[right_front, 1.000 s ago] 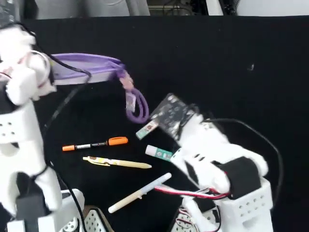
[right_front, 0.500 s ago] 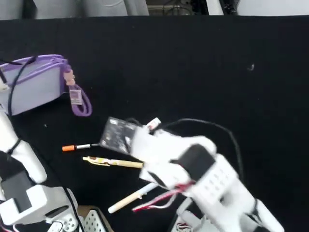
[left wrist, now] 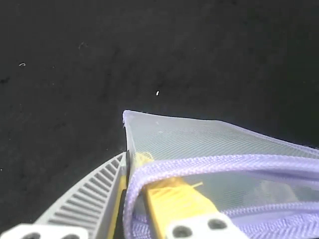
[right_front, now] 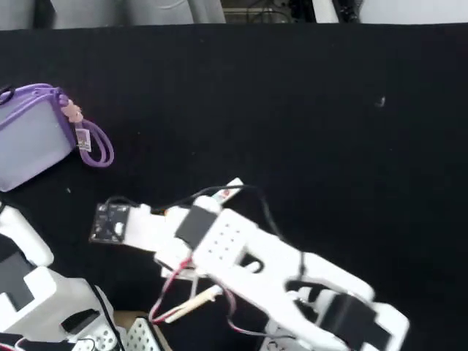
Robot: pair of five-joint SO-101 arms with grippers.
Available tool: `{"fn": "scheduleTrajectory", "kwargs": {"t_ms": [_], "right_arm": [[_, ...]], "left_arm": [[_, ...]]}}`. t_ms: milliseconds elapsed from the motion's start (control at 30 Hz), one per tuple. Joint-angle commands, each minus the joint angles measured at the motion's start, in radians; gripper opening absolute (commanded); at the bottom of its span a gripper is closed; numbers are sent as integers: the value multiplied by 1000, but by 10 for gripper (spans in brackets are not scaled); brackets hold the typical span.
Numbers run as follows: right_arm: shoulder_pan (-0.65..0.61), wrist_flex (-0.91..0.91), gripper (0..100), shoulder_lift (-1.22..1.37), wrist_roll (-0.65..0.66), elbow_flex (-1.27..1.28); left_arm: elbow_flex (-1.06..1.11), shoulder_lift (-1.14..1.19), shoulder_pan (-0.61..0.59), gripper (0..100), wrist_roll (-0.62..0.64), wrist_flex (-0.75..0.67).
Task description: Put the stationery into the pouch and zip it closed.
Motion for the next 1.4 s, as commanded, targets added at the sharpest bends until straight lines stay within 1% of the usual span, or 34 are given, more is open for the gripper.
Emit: {"fn": "scheduleTrajectory", "kwargs": {"t_ms": [0,367,467,633,767,833,1067,1167,1367], "right_arm": [[-9,-106,360,93,0,-5],[-5,-265,360,325,0,-13],[35,-304,360,367,0,-21],[137,-310,360,433,-2,-82],[147,-308,358,486,-2,-107],[147,-307,319,498,-2,-122],[152,-307,11,499,-2,-133],[152,-285,32,498,-3,-139],[153,-91,11,498,-6,-275]], "left_arm": [[-48,21,-2,28,-9,-25],[-51,34,4,28,-8,-25],[-48,34,4,28,-8,-23],[-48,32,4,28,-5,-17],[-48,31,5,28,-3,-17],[-48,34,5,28,-3,-17],[-48,34,5,28,-2,-15],[-48,34,31,28,-2,-14],[-50,25,114,28,0,25]]}}
